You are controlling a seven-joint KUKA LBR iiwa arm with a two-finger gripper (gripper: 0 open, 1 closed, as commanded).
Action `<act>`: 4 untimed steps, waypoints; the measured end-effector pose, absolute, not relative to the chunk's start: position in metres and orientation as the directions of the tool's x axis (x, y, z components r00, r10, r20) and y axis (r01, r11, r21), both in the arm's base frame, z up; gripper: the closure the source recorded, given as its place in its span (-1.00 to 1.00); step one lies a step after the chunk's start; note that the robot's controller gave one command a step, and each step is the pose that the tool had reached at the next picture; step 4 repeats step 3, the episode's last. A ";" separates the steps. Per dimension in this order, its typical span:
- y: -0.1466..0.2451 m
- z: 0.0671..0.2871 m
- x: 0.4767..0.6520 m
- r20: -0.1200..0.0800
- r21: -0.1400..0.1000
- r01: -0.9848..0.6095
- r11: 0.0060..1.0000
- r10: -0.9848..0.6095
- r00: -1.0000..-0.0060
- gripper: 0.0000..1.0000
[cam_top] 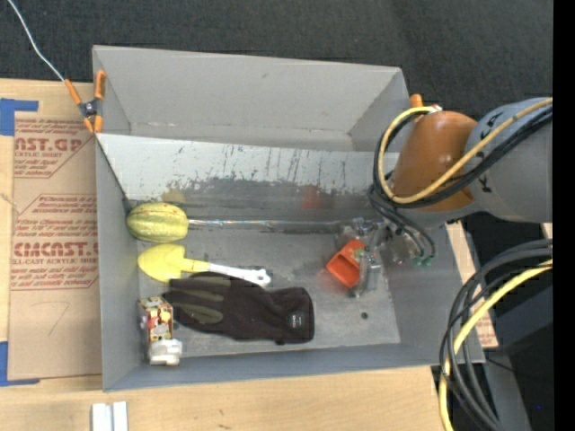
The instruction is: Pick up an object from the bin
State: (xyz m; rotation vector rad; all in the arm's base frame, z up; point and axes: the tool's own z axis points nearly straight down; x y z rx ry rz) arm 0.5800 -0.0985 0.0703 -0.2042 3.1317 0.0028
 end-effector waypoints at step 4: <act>-0.101 0.070 0.574 -0.007 0.000 -0.236 0.972 -0.236 -0.972 1.00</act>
Offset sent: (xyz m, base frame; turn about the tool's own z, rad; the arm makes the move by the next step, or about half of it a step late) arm -0.0074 -0.0029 -0.0003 -0.1090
